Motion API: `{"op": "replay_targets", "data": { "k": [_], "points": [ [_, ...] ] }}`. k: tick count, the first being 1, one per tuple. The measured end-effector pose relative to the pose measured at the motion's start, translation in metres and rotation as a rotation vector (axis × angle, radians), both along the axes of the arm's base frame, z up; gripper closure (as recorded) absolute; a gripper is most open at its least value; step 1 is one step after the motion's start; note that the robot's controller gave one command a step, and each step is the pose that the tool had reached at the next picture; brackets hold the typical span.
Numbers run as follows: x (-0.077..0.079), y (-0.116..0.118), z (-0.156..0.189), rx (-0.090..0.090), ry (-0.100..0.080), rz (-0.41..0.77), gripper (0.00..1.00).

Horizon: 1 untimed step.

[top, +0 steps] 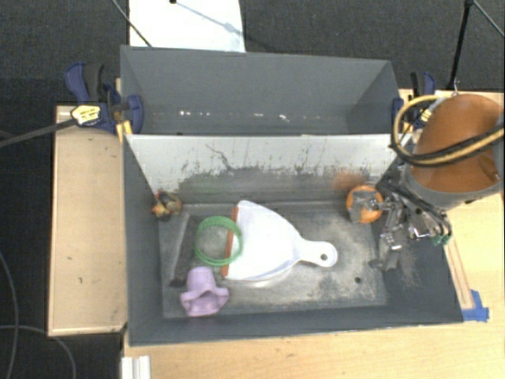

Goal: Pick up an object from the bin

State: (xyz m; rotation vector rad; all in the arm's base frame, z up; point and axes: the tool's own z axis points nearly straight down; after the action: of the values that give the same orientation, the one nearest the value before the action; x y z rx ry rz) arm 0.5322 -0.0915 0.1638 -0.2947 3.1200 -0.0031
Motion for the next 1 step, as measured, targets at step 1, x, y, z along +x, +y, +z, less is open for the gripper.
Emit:
{"op": "replay_targets", "data": {
  "k": [1],
  "points": [
    [-0.0281, 0.0331, -0.0618, 0.002, 0.000, -0.026, 0.00]
  ]
}}
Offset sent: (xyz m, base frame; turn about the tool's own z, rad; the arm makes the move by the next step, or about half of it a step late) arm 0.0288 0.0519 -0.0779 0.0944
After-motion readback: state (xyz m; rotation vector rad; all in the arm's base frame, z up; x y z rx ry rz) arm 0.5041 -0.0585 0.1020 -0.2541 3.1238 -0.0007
